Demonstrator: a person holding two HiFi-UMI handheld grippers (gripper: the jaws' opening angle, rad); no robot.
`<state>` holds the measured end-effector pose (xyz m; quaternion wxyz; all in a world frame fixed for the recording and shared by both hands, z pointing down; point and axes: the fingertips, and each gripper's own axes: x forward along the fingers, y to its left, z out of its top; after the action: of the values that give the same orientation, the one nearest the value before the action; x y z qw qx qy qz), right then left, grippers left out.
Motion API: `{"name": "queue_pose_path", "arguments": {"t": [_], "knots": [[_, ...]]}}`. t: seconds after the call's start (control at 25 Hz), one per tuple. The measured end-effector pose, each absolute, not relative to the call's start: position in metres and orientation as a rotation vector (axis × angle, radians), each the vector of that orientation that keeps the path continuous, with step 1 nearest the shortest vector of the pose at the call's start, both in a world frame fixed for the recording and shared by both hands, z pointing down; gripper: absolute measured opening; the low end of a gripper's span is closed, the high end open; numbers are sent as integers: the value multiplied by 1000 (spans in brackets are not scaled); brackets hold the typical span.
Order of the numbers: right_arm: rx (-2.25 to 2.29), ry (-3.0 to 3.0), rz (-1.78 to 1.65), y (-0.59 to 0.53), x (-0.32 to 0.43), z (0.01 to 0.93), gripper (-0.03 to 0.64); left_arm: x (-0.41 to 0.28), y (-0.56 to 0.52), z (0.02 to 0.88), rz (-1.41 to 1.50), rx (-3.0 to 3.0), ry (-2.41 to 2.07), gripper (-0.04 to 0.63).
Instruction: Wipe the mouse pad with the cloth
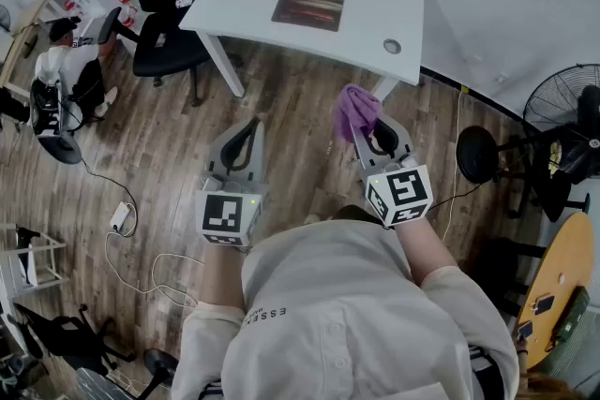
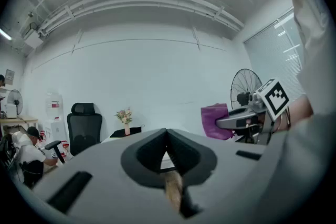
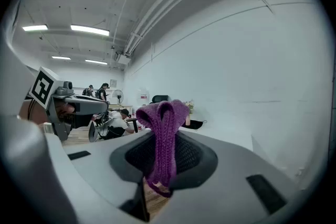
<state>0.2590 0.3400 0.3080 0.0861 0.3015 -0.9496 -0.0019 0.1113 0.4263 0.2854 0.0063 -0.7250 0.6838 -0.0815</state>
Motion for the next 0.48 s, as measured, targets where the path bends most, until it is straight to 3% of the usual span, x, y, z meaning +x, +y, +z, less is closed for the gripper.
{"name": "queue_pose_path", "arguments": {"t": [0.48], "knots": [[903,-2827,42,329,245,309,87,93,420,284,-229,-2259,2176,0]]}}
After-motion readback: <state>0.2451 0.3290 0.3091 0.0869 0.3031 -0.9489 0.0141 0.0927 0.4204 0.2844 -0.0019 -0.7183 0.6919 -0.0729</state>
